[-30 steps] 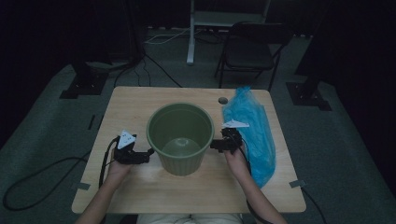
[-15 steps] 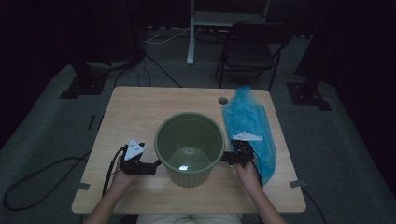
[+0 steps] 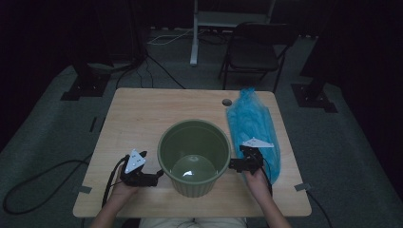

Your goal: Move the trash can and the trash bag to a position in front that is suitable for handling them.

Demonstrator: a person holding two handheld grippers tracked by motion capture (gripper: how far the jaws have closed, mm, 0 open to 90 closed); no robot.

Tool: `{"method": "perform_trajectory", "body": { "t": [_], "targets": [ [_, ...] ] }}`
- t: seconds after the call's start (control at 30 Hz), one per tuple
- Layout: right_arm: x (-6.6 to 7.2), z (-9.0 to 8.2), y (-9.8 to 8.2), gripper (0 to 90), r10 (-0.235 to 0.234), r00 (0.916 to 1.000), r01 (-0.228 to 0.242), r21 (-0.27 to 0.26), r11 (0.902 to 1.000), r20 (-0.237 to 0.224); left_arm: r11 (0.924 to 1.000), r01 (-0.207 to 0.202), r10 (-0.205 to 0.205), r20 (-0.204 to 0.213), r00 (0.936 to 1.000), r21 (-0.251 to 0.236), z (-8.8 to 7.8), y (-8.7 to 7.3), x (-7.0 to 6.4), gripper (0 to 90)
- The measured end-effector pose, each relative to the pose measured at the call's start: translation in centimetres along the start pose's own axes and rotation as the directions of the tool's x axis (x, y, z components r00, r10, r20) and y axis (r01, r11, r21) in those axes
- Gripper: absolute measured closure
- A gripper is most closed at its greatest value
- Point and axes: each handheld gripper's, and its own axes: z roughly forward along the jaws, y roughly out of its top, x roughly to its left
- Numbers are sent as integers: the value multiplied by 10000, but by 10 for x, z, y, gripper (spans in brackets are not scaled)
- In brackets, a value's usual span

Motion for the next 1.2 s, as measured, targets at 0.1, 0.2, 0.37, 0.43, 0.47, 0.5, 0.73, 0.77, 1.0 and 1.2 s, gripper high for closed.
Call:
{"method": "perform_trajectory", "body": {
  "t": [0.1, 0.2, 0.37, 0.43, 0.47, 0.5, 0.73, 0.77, 1.0, 1.2],
  "targets": [
    [-17, -8, 8, 122, 212, 9989, -204, -177, 9996, 428, 9963, 764, -771, -158, 9969, -390, -6, -12, 14, 46],
    [-44, -19, 17, 122, 628, 9909, -587, -383, 9975, 1188, 9908, 1266, -1280, -265, 9914, -484, -14, -25, 27, 46],
    [-82, -24, 22, 122, 1252, 9841, -1218, -346, 9919, 1258, 9699, 2103, -2156, 308, 9760, 1231, -17, -34, 38, 27],
    [-105, -20, 21, 122, 1603, 9753, -1577, -294, 9871, 1520, 9682, 2151, -2208, 326, 9748, 1275, -21, -45, 43, 27],
    [-112, -18, 21, 122, 1720, 9717, -1710, -205, 9851, 1621, 9676, 2234, -2287, 337, 9729, 1178, -22, -48, 44, 27],
    [-119, -16, 20, 123, 1819, 9655, -1827, -131, 9831, 1866, 9680, 2241, -2290, 325, 9729, 1127, -23, -49, 45, 27],
    [-152, -2, 23, 135, 2418, 9366, -2579, 316, 9657, 2536, 9839, 1642, -1652, 83, 9862, 706, -25, -49, 42, 27],
    [-157, 0, 23, 247, 2506, 9379, -2703, 523, 9614, 2397, 9859, 1598, -1606, 119, 9869, 504, -26, -50, 42, 27],
    [-169, 19, 23, 200, 1778, 9129, -2292, 1011, 9681, 3675, 9812, 1929, -1929, 78, 9812, -95, -30, -57, 48, 27],
    [-174, 41, 9, 207, 1620, 8910, -2514, 1638, 9539, 4241, 9792, 2020, -2020, 9, 9794, 177, -28, -59, 48, 27]
  ]
}}
